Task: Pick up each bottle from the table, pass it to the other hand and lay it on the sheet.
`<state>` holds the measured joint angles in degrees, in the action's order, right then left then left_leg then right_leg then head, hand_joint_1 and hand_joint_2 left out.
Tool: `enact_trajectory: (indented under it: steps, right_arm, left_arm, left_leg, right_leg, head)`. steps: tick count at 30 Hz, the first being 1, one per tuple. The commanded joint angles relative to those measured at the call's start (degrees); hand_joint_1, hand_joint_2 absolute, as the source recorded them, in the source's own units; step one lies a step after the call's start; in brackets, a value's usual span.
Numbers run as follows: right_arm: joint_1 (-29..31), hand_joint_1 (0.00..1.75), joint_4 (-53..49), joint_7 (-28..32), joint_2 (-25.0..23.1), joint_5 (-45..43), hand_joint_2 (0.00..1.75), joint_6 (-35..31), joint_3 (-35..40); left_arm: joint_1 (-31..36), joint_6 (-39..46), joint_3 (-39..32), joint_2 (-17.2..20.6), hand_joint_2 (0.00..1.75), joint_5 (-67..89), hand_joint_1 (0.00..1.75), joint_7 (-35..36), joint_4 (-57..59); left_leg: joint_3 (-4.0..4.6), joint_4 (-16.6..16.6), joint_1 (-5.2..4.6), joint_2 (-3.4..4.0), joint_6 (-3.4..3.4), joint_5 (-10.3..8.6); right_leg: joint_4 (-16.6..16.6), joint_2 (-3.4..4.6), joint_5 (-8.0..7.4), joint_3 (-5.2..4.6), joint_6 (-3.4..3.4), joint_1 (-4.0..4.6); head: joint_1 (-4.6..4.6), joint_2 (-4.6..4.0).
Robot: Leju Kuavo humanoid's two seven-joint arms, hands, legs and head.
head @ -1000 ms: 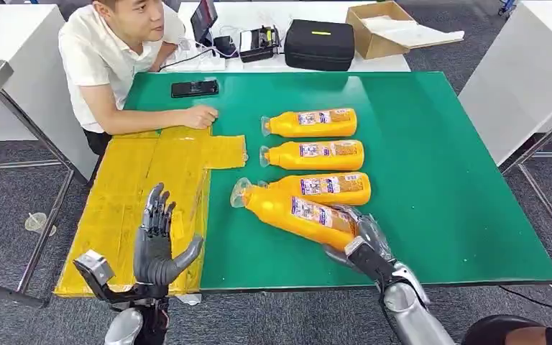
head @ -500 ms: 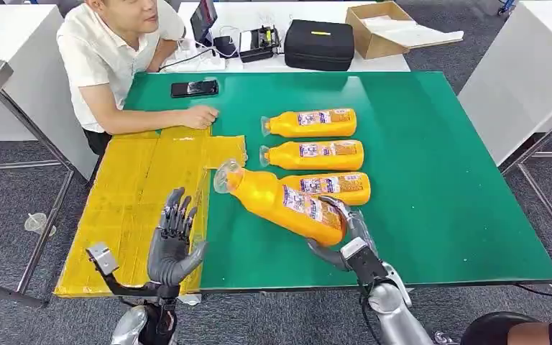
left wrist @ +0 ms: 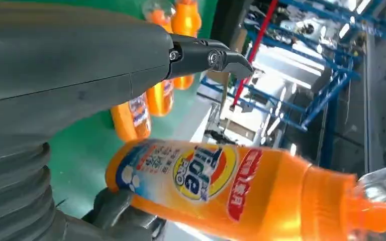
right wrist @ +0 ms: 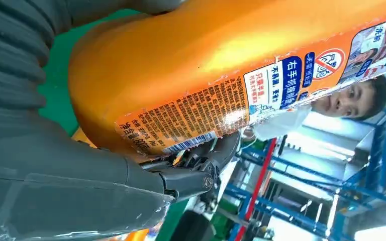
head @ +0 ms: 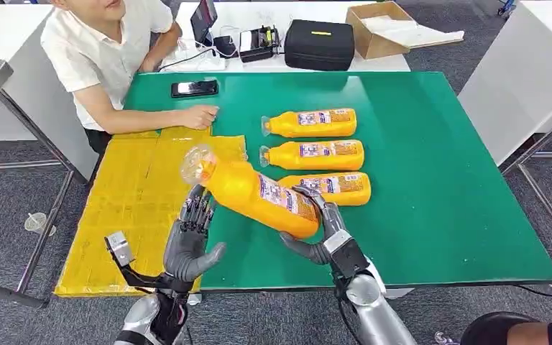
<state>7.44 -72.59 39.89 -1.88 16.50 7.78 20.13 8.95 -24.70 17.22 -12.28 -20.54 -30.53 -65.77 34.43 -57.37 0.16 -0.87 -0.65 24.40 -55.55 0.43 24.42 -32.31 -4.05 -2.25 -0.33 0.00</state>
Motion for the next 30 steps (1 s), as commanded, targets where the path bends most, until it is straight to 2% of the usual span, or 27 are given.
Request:
enact_trajectory:
  steps: [1, 5, 11, 19, 30]
  right_arm:
    - [6.72, 1.75, 9.25, 0.11, -1.02, 0.44, 1.75, -0.63, 6.23]
    - [7.12, 1.75, 9.96, 0.11, -0.97, 0.91, 1.75, -1.16, 7.40]
    - [9.86, 1.75, 13.68, 0.11, -1.27, 1.53, 1.75, -1.27, 13.70]
    - [10.25, 1.75, 13.15, 0.11, -1.08, 0.42, 1.75, -0.55, 15.85]
    - [10.26, 1.75, 14.70, 0.11, -2.48, -1.35, 1.75, 0.69, 17.75]
  left_arm:
    - [4.13, -2.41, 2.68, 0.61, 1.75, -1.27, 0.00, -0.19, 1.54]
    - [4.20, -2.04, 2.60, 0.63, 1.75, -1.28, 0.00, -0.16, 1.70]
    - [7.68, -3.50, 2.00, -0.41, 1.75, -5.46, 0.00, 2.67, 5.24]
    - [8.28, -5.40, 2.08, -1.06, 1.75, -9.90, 0.00, 4.90, 5.65]
    - [8.58, -2.82, 2.10, -1.51, 1.75, -10.03, 0.00, 4.53, 2.73]
  left_leg:
    - [-0.08, -0.02, 0.08, 0.14, 0.03, 0.03]
    - [-0.14, -0.05, 0.12, 0.17, 0.04, 0.08]
    - [-0.09, -0.05, 0.11, 0.15, 0.04, 0.05]
    - [-0.07, -0.02, 0.06, 0.04, 0.02, 0.02]
    - [-0.06, -0.07, 0.11, 0.07, 0.05, 0.04]
  right_leg:
    - [0.03, 0.06, -0.02, 0.07, 0.19, 0.11]
    - [0.03, 0.06, 0.01, 0.16, 0.27, 0.16]
    - [0.01, 0.06, -0.01, 0.11, 0.22, 0.14]
    - [0.02, -0.05, 0.01, 0.10, 0.18, 0.09]
    - [-0.01, -0.04, 0.03, 0.09, 0.24, 0.14]
  head:
    - [0.00, 0.00]
    - [0.00, 0.00]
    - [0.00, 0.00]
    - [0.00, 0.00]
    - [0.00, 0.00]
